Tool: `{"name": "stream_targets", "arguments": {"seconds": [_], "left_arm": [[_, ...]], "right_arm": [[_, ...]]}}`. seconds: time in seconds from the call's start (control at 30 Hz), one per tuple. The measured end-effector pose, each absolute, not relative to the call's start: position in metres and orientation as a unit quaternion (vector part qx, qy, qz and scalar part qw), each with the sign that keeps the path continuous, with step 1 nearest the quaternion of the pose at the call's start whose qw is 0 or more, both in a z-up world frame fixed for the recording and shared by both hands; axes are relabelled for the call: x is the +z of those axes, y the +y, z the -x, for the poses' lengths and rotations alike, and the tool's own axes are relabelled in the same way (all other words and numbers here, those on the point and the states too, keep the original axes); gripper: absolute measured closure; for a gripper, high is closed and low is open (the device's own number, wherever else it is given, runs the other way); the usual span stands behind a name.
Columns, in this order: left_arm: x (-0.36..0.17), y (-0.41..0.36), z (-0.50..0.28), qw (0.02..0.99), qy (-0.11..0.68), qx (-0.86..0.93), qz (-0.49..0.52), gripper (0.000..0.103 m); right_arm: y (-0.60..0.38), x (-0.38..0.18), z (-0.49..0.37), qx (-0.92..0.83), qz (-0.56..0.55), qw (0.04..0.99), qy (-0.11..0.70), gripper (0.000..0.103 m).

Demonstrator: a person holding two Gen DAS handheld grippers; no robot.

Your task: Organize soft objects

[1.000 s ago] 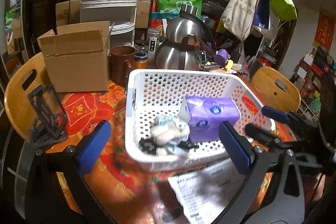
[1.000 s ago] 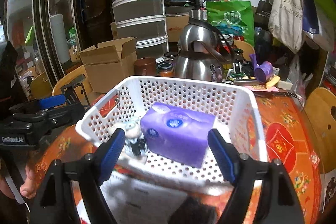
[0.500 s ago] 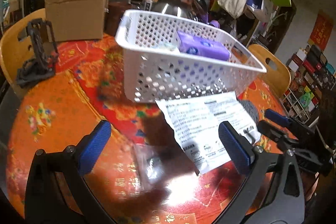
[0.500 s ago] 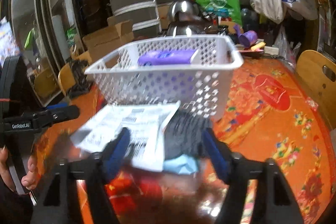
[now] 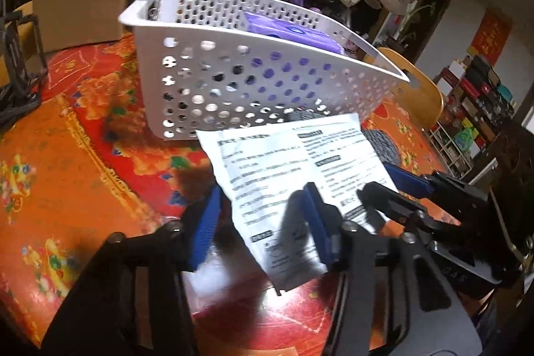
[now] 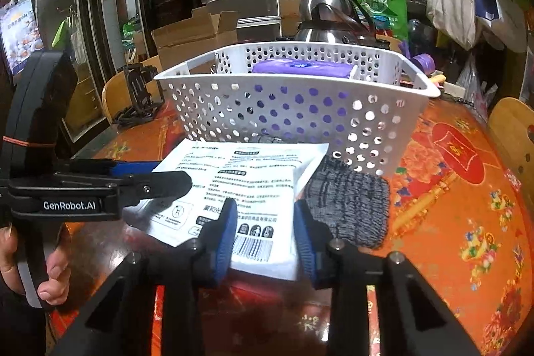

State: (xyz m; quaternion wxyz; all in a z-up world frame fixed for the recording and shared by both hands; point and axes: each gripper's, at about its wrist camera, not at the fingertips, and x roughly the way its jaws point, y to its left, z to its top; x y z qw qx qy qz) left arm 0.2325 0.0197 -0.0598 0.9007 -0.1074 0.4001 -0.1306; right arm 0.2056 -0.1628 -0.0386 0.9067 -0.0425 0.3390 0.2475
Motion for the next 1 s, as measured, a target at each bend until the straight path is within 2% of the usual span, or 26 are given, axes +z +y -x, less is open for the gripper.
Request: {"name": "stream_targets", "arguments": {"seconds": [0.1, 0.17, 0.23, 0.47, 0.6, 0.77, 0.83, 0.87, 0.97, 1.0], "left_arm": [[-0.059, 0.014, -0.232, 0.902, 0.398, -0.133, 0.098, 0.064], [-0.059, 0.015, -0.231, 0.902, 0.399, -0.133, 0.099, 0.066], [-0.059, 0.014, -0.229, 0.901, 0.398, -0.139, 0.100, 0.073], [-0.060, 0.015, -0.222, 0.904, 0.397, -0.131, 0.090, 0.080], [-0.064, 0.016, -0.222, 0.900, 0.406, -0.134, 0.085, 0.081], [-0.068, 0.023, -0.223, 0.895, 0.412, -0.137, 0.100, 0.073], [-0.070, 0.030, -0.225, 0.897, 0.413, -0.118, 0.103, 0.048], [-0.073, 0.033, -0.226, 0.897, 0.414, -0.115, 0.107, 0.047], [-0.072, 0.033, -0.225, 0.898, 0.409, -0.123, 0.107, 0.055], [-0.070, 0.029, -0.223, 0.900, 0.405, -0.130, 0.100, 0.071]], "right_arm": [[-0.162, -0.041, -0.208, 0.253, 0.037, 0.902, 0.348, 0.072], [-0.163, -0.042, -0.209, 0.256, 0.033, 0.900, 0.350, 0.077], [-0.163, -0.042, -0.208, 0.254, 0.032, 0.902, 0.349, 0.080], [-0.158, -0.041, -0.202, 0.244, 0.054, 0.905, 0.344, 0.090], [-0.155, -0.040, -0.198, 0.243, 0.070, 0.905, 0.342, 0.091], [-0.157, -0.043, -0.199, 0.248, 0.062, 0.902, 0.347, 0.091], [-0.157, -0.044, -0.199, 0.249, 0.063, 0.902, 0.348, 0.091], [-0.157, -0.044, -0.199, 0.248, 0.064, 0.902, 0.349, 0.091], [-0.157, -0.043, -0.200, 0.248, 0.067, 0.902, 0.349, 0.091], [-0.157, -0.043, -0.199, 0.247, 0.067, 0.902, 0.348, 0.091]]}}
